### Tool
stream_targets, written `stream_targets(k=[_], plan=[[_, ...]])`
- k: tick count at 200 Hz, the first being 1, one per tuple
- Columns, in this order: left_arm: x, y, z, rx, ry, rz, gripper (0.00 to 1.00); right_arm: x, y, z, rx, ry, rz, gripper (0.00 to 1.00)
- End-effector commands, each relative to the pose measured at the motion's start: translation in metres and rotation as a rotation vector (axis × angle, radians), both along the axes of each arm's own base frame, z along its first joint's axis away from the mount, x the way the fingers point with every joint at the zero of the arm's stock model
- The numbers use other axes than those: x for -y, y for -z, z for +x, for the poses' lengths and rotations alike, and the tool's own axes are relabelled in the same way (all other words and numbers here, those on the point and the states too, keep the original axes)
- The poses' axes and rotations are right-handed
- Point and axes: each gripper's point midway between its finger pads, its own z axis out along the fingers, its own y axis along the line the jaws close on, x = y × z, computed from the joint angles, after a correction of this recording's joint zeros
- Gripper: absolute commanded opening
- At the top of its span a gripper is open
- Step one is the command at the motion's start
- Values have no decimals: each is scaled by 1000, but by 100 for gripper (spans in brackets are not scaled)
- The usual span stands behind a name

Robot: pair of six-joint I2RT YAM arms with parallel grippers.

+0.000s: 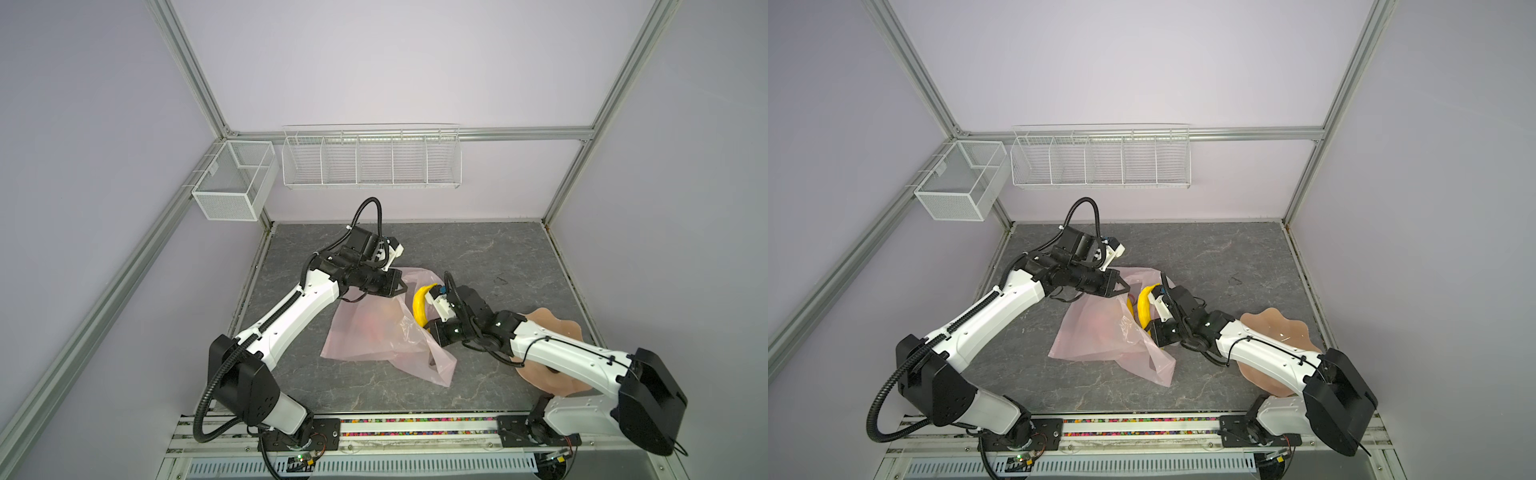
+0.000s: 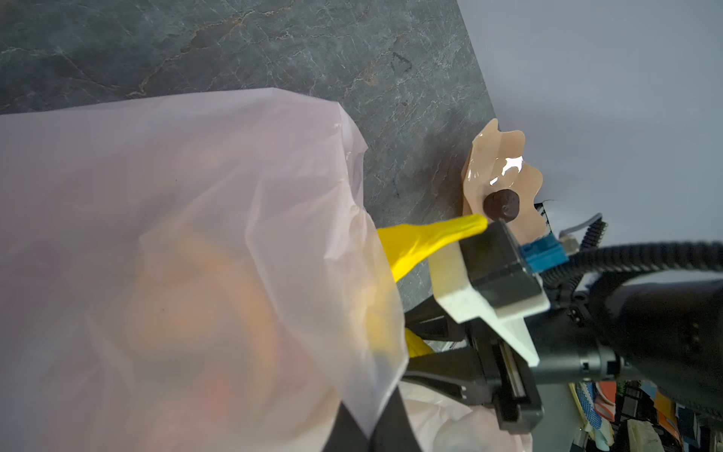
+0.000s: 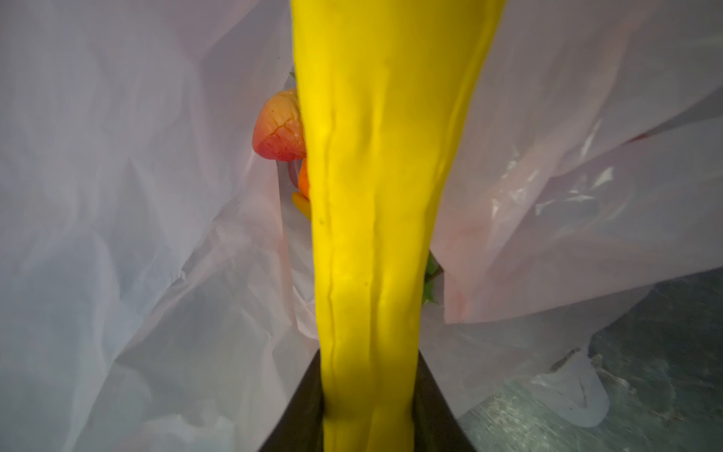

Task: Place the fruits into the plastic bag
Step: 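Lower the banana into the bag opening and open the right gripper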

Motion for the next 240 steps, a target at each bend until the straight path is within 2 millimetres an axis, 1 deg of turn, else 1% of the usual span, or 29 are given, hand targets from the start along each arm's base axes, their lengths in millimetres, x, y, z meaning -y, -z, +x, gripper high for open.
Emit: stream_targets(k=[1, 42, 81, 108, 114, 115, 119, 137, 150, 171, 184, 192, 209, 226, 240], plan=[[-4, -18, 4, 38, -26, -21, 0, -13, 7, -4, -2, -18, 6, 12], [-4, -23, 4, 46, -38, -28, 0, -31, 21, -13, -36, -54, 13, 12], [-3, -30, 1, 55, -31, -57, 0, -43, 34, -12, -72, -60, 24, 10], [-1, -33, -3, 49, -13, -80, 0, -56, 37, -2, -81, -64, 23, 10], [0, -33, -5, 46, -9, -82, 0, -56, 42, -1, -93, -63, 15, 9], [0, -32, -5, 45, -8, -82, 0, -59, 38, 1, -86, -64, 25, 9], [0, -32, -6, 45, -6, -82, 0, -64, 32, 6, -79, -65, 37, 9], [1, -29, -10, 38, 3, -80, 0, -72, 36, 16, -111, -58, 48, 8], [0, -28, -11, 37, 5, -78, 0, -79, 35, 23, -134, -50, 75, 8], [-2, -26, -13, 35, 6, -66, 0, -91, 26, 36, -154, -39, 138, 10], [-3, -26, -13, 37, 5, -65, 0, -100, 21, 40, -170, -46, 167, 13], [-3, -25, -13, 38, 4, -62, 0, -108, 18, 42, -189, -63, 188, 16], [-3, -24, -11, 42, 1, -57, 0, -123, 20, 43, -248, -91, 212, 23], [-3, -26, -10, 47, -1, -57, 0, -133, 24, 44, -300, -85, 231, 35], [-3, -26, -8, 54, -6, -53, 0, -135, 27, 45, -323, -69, 234, 47]])
